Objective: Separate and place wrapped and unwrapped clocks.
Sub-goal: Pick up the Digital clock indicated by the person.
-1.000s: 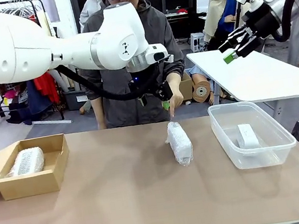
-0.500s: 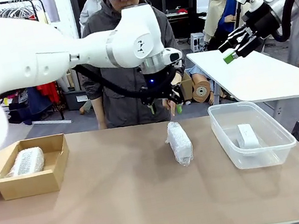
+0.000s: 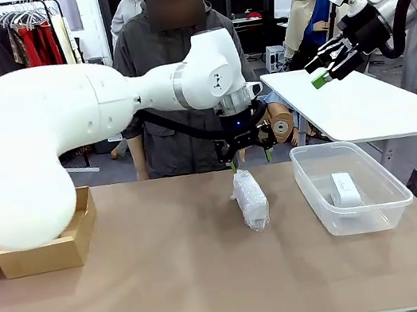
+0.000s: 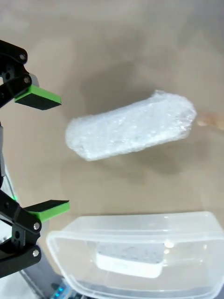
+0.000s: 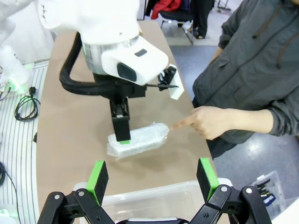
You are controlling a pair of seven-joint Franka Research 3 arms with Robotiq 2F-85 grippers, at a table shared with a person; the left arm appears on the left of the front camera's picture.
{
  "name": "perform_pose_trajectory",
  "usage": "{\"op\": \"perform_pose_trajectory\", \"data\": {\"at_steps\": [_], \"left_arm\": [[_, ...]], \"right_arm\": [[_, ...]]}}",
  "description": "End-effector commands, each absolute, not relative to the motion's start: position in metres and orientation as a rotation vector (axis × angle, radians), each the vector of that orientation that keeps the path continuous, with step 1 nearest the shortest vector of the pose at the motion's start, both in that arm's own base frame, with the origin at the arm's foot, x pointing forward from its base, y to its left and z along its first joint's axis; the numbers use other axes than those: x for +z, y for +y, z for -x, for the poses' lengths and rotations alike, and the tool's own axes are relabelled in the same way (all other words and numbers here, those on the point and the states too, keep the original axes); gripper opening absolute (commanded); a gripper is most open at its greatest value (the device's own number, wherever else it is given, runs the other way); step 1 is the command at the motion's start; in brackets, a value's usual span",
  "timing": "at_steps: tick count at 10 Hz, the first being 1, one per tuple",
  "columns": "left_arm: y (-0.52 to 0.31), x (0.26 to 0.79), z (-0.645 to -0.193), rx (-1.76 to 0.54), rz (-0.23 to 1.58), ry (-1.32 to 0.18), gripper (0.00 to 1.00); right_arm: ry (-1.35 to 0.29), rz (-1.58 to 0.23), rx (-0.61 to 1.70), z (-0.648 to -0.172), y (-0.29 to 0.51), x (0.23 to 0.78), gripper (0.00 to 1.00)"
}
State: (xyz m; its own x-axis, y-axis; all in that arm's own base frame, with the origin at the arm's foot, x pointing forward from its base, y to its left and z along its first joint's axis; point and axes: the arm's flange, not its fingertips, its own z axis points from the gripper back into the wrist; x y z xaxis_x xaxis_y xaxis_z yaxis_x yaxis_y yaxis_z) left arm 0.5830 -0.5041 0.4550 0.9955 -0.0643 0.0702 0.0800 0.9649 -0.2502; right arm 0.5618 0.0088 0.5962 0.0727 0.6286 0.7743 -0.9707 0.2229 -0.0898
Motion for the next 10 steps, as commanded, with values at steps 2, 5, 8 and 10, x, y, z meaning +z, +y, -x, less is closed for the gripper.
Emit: {"op": "perform_pose_trajectory", "data": {"at_steps": [2, 5, 8, 10], "left_arm": [[-0.534, 0.443, -0.605, -0.05, 0.136, -0.154, 1.0], [-0.543, 0.421, -0.614, -0.027, 0.068, -0.13, 1.0], [-0.55, 0.397, -0.625, -0.054, 0.032, -0.133, 1.0], [-0.556, 0.384, -0.635, -0.118, 0.045, -0.154, 1.0]], "right_arm": [[-0.812, -0.529, 1.294, -0.56, 0.009, 0.597, 1.0], [-0.812, -0.529, 1.294, -0.56, 0.009, 0.597, 1.0], [-0.812, -0.529, 1.294, -0.56, 0.009, 0.597, 1.0], [-0.812, -0.529, 1.294, -0.56, 0.009, 0.597, 1.0]]}}
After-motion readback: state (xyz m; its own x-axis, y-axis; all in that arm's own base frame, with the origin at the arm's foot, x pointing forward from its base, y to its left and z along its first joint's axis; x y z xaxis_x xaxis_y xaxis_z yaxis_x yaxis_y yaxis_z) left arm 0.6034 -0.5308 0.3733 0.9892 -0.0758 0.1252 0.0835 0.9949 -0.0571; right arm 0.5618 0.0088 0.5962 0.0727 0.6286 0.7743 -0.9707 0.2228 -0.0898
